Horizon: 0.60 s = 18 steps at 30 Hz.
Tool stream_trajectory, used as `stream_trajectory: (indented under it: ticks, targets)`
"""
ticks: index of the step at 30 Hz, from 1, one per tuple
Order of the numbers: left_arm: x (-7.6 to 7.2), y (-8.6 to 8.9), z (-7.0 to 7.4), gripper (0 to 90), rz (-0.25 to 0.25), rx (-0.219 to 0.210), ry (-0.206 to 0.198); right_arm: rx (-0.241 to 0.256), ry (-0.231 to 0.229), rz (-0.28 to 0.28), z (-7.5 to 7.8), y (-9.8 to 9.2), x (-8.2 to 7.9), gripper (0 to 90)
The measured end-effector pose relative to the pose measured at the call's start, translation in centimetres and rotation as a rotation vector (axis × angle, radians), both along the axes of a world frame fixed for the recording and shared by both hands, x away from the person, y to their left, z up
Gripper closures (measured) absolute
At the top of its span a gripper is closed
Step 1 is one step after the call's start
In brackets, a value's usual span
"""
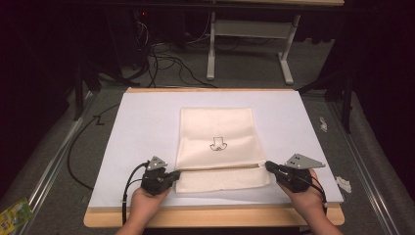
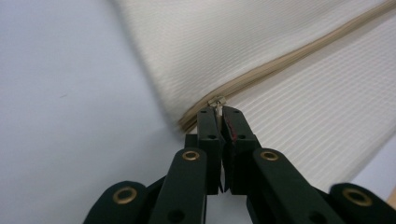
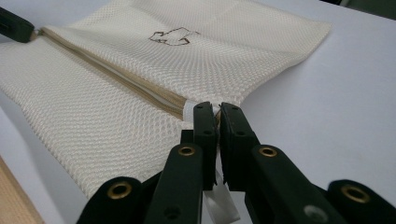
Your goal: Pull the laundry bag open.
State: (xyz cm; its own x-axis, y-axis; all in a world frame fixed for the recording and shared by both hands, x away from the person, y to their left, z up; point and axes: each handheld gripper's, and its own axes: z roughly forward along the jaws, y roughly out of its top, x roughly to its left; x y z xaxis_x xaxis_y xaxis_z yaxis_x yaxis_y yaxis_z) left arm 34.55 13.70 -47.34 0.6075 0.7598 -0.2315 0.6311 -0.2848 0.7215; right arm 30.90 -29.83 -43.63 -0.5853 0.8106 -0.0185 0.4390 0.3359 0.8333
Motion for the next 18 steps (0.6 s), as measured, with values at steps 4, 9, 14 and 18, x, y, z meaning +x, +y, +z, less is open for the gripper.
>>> stream_trajectory:
  ticks: [4, 9, 14, 18]
  targets:
    - [-0.3, 1.8, -0.1, 87.4, 0.006, -0.013, 0.014, 0.014, 0.005, -0.009, -0.1, -0.4, 0.1, 87.0]
    - [-0.5, 1.2, -0.3, 87.2, 0.002, -0.004, 0.014, 0.006, -0.007, -0.013, 0.0, -0.4, 0.1, 86.9]
    - [-0.7, 0.8, -0.5, 86.6, -0.016, 0.019, -0.009, 0.027, 0.011, -0.009, -0.2, -1.0, 0.0, 86.1]
    - [-0.7, 0.9, -0.5, 82.5, -0.014, 0.024, -0.021, 0.032, 0.020, -0.002, -0.4, -1.0, 0.1, 85.4]
